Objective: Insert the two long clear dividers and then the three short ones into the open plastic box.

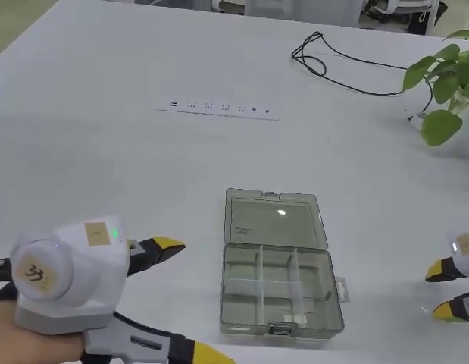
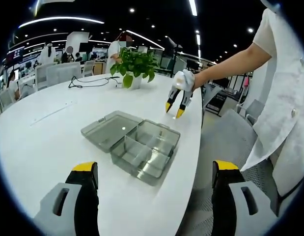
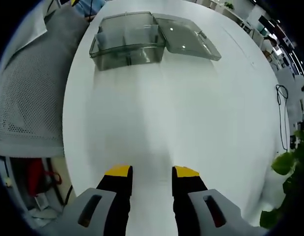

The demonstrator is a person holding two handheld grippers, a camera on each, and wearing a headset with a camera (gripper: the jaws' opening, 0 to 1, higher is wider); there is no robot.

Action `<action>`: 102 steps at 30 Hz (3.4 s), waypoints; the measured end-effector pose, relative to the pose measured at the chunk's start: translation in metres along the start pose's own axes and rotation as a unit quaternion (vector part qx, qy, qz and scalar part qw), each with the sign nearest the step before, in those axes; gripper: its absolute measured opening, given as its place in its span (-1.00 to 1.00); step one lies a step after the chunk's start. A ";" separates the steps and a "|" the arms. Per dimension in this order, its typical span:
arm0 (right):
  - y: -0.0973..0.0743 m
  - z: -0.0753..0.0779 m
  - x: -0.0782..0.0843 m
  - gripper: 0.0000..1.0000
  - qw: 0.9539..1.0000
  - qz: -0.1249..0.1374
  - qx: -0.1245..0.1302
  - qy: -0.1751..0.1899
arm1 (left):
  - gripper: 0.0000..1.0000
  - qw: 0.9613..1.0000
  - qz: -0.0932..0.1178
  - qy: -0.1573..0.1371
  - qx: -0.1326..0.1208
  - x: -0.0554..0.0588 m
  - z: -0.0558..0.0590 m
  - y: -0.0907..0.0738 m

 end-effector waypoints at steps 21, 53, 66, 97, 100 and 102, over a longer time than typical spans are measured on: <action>-0.042 -0.014 -0.056 -0.34 0.997 0.069 0.044 -0.008 | 0.95 1.000 0.016 0.003 0.002 -0.008 0.004 0.000; -0.118 -0.035 -0.186 -0.34 0.977 0.171 0.104 -0.076 | 0.11 0.964 0.177 -0.185 0.071 -0.077 0.022 0.024; -0.138 -0.047 -0.219 -0.34 0.971 0.197 0.106 -0.081 | -0.28 0.944 0.199 -0.242 0.106 -0.085 0.030 0.040; -0.143 -0.056 -0.229 -0.34 0.971 0.195 0.106 -0.092 | -1.00 0.929 0.204 -0.282 0.128 -0.080 0.036 0.044; -0.143 -0.056 -0.229 -0.33 0.970 0.197 0.109 -0.096 | -1.00 0.924 0.210 -0.294 0.128 -0.079 0.035 0.044; -0.143 -0.055 -0.230 -0.33 0.969 0.197 0.111 -0.098 | -1.00 0.923 0.213 -0.296 0.125 -0.079 0.035 0.044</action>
Point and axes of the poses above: the centre of the closed fingertips' face, and the gripper's own axes: y roughly forward along the fingers, z roughly to its right, x roughly out of its underside, the point moved 8 cm from there along -y, roughly backward along the fingers, and after that the axes turned 14 degrees about x, right-handed, at the moved point
